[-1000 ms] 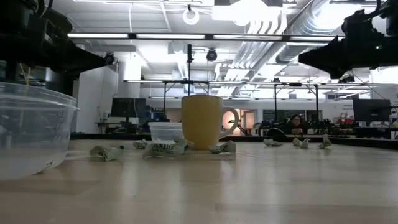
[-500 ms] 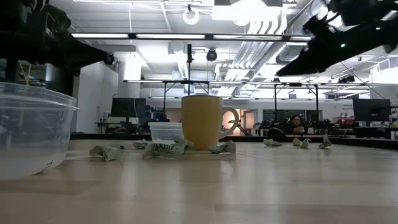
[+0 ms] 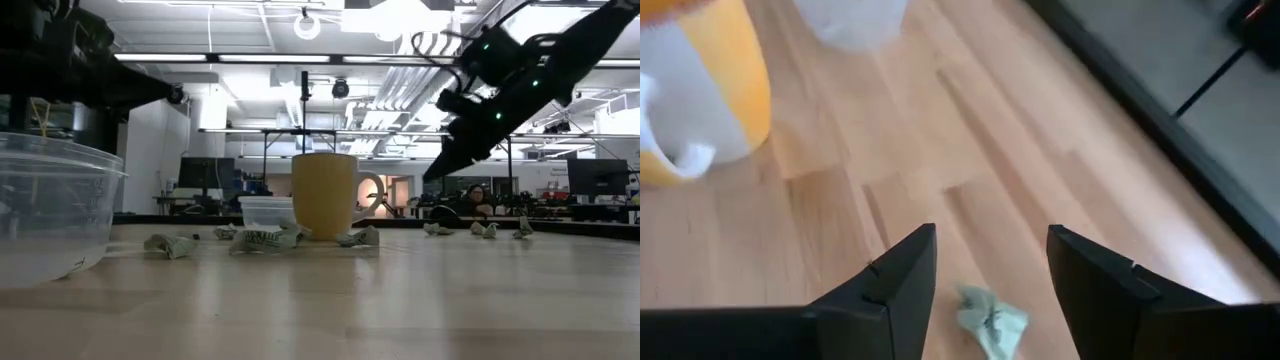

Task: Pick and place items into bin
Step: Put the light green stevia packet into the top transparent bin

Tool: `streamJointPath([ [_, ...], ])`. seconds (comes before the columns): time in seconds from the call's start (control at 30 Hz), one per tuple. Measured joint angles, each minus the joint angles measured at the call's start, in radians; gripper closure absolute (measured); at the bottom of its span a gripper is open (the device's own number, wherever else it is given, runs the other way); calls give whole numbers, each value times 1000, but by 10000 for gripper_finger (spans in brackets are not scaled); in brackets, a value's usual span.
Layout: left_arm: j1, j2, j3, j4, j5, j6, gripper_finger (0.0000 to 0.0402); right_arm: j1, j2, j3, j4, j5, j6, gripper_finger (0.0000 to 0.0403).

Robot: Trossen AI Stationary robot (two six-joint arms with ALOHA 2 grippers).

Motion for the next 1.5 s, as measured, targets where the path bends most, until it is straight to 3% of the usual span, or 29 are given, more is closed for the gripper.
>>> streamJointPath([
  [0.43, 0, 0, 0, -28, 0, -1, 334, -102, 256, 56, 1, -149, -75, 224],
  [0.77, 0, 0, 0, -27, -3, -1, 334, -105, 337, 69, 10, -158, -131, 232],
  [1.03, 0, 0, 0, -28, -5, -1, 334, -105, 330, 68, -3, -178, -145, 287],
  [1.3, 0, 0, 0, -28, -8, -1, 334, -105, 331, 66, 69, -196, -126, 391],
  [1.5, 0, 0, 0, -28, -8, -1, 334, -104, 331, 96, 271, -279, -114, 386],
])
